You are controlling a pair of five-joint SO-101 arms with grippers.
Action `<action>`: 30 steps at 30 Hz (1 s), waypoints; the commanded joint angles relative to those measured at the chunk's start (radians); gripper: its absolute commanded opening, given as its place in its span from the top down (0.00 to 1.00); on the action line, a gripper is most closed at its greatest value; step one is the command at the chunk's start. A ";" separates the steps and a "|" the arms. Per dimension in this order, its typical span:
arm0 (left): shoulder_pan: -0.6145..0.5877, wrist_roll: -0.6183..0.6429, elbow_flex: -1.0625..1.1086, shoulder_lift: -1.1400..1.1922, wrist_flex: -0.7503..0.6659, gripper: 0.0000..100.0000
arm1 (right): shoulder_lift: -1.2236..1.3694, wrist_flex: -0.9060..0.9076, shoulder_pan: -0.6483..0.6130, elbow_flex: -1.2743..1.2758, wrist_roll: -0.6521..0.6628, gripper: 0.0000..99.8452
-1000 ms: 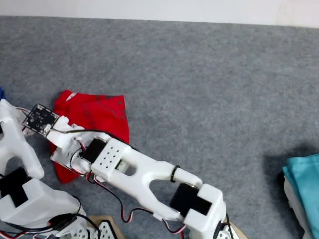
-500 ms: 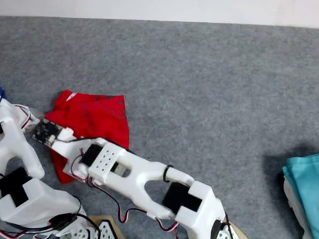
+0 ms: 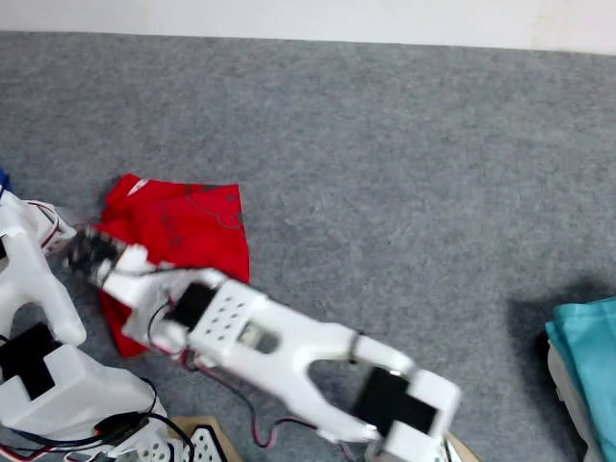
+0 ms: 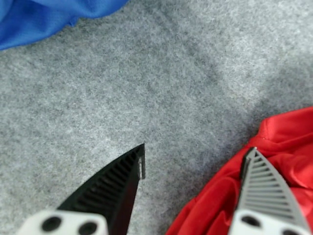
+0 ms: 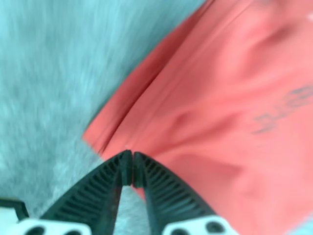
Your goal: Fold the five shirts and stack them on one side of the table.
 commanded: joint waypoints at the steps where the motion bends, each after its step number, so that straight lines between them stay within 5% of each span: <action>1: 0.013 0.011 -0.004 -0.042 -0.005 0.68 | -0.213 0.082 0.097 -0.067 -0.005 0.84; 11: 0.013 0.164 0.007 -0.051 0.114 0.68 | -0.397 0.203 0.354 0.038 -0.051 0.79; 21: 0.041 0.186 0.068 -0.042 0.117 0.68 | -0.188 -0.093 0.364 0.220 -0.209 0.66; 30: 0.056 0.186 0.073 -0.041 0.103 0.68 | 0.097 -0.182 0.363 0.128 -0.219 0.66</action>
